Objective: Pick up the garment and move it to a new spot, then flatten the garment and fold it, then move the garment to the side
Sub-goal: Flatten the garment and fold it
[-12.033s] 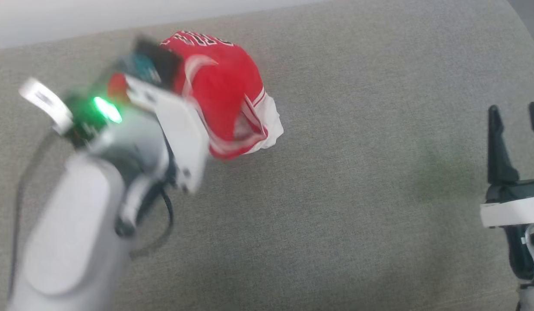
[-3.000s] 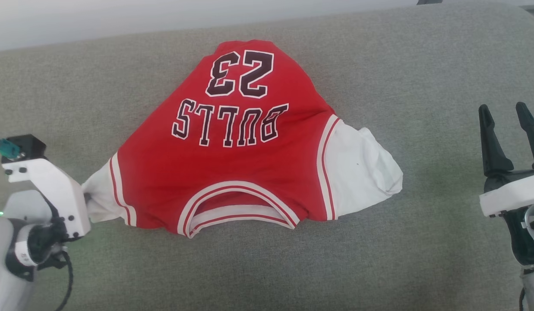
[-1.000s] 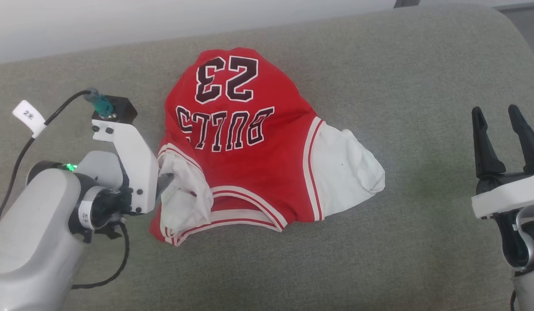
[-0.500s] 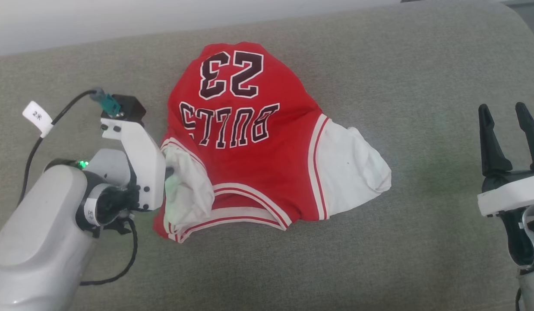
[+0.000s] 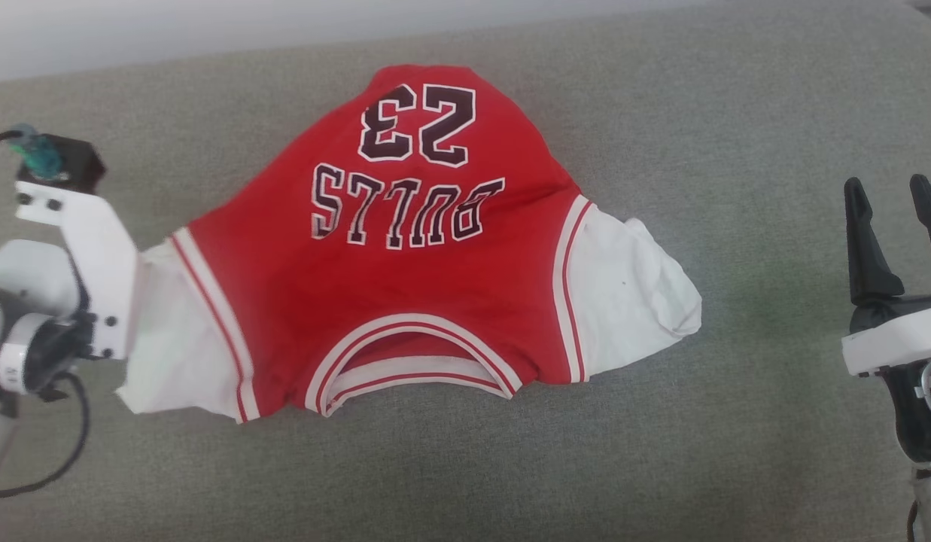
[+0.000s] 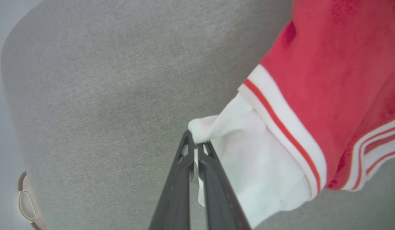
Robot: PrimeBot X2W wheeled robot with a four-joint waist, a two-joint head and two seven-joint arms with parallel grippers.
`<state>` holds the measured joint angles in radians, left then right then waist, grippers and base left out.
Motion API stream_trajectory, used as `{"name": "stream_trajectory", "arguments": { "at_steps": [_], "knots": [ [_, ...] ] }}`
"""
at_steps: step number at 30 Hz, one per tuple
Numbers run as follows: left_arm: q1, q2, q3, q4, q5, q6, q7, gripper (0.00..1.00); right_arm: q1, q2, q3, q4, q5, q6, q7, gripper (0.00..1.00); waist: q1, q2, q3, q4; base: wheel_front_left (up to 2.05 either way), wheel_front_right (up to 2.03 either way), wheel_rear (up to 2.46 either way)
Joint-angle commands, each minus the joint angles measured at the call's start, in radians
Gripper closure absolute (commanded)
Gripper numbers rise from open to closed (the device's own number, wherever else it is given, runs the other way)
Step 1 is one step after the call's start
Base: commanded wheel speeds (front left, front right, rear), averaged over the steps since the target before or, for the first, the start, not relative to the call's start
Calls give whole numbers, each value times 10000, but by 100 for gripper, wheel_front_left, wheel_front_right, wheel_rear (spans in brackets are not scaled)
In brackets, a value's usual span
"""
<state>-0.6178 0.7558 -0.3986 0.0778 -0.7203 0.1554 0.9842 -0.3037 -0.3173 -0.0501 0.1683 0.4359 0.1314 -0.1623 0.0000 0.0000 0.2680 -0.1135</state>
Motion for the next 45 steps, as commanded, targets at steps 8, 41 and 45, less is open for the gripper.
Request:
{"name": "stream_trajectory", "arguments": {
  "at_steps": [8,41,45],
  "knots": [
    [254,212,25,1141,398,109,-575,88,-273,-116,140,-119,72,-14,88,0,0,0,504,-110,0,0,0],
    [1748,-438,223,814,-512,955,-717,0,241,-119,560,-595,-100,-14,483,0,0,0,-446,509,0,0,0],
    [1450,-660,107,1549,-409,800,-1028,0,134,-210,606,-700,-28,-14,571,0,0,0,-258,397,0,0,0]
  ]
}}
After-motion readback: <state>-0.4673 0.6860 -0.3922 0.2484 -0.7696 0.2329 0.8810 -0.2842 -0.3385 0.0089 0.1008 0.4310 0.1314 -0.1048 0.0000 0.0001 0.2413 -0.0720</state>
